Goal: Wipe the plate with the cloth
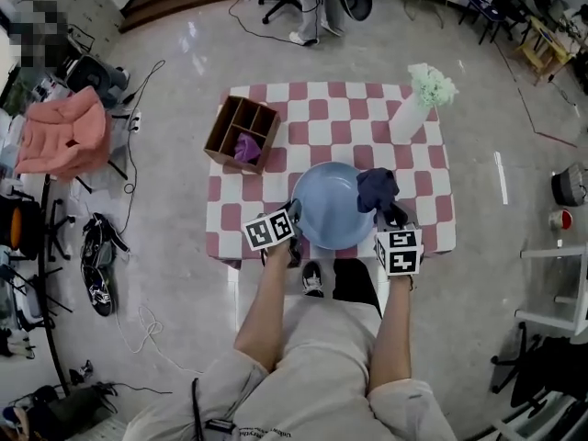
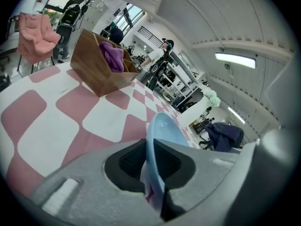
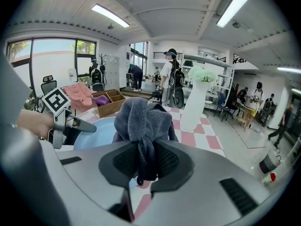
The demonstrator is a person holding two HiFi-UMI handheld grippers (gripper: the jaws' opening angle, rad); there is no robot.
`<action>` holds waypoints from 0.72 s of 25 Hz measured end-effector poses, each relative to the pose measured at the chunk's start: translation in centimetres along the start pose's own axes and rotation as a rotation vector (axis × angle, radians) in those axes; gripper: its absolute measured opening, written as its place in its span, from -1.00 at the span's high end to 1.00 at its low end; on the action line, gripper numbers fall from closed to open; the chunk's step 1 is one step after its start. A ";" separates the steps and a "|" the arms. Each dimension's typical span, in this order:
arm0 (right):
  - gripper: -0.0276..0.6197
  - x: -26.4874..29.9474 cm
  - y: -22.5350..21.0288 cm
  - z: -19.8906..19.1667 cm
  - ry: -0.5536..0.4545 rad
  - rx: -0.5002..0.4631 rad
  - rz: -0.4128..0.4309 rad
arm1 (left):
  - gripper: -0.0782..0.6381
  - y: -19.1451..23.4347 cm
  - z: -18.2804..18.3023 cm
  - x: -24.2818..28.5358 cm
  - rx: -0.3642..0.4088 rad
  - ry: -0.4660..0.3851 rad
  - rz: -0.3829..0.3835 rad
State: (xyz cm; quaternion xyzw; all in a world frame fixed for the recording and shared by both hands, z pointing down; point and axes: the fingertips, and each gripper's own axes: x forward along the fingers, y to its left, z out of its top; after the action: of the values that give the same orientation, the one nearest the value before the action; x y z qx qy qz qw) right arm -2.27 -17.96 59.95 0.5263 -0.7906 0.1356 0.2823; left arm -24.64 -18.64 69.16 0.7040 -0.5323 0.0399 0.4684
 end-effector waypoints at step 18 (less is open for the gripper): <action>0.73 -2.4 -1.7 -3.5 0.113 -0.059 0.002 | 0.65 0.0 -1.4 1.4 0.056 -0.003 0.148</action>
State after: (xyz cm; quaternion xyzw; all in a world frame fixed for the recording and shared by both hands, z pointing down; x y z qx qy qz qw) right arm 1.01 -15.03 61.22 0.5084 -0.7775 0.1421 0.3418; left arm -23.39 -18.62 70.70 0.6755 -0.5824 0.0882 0.4435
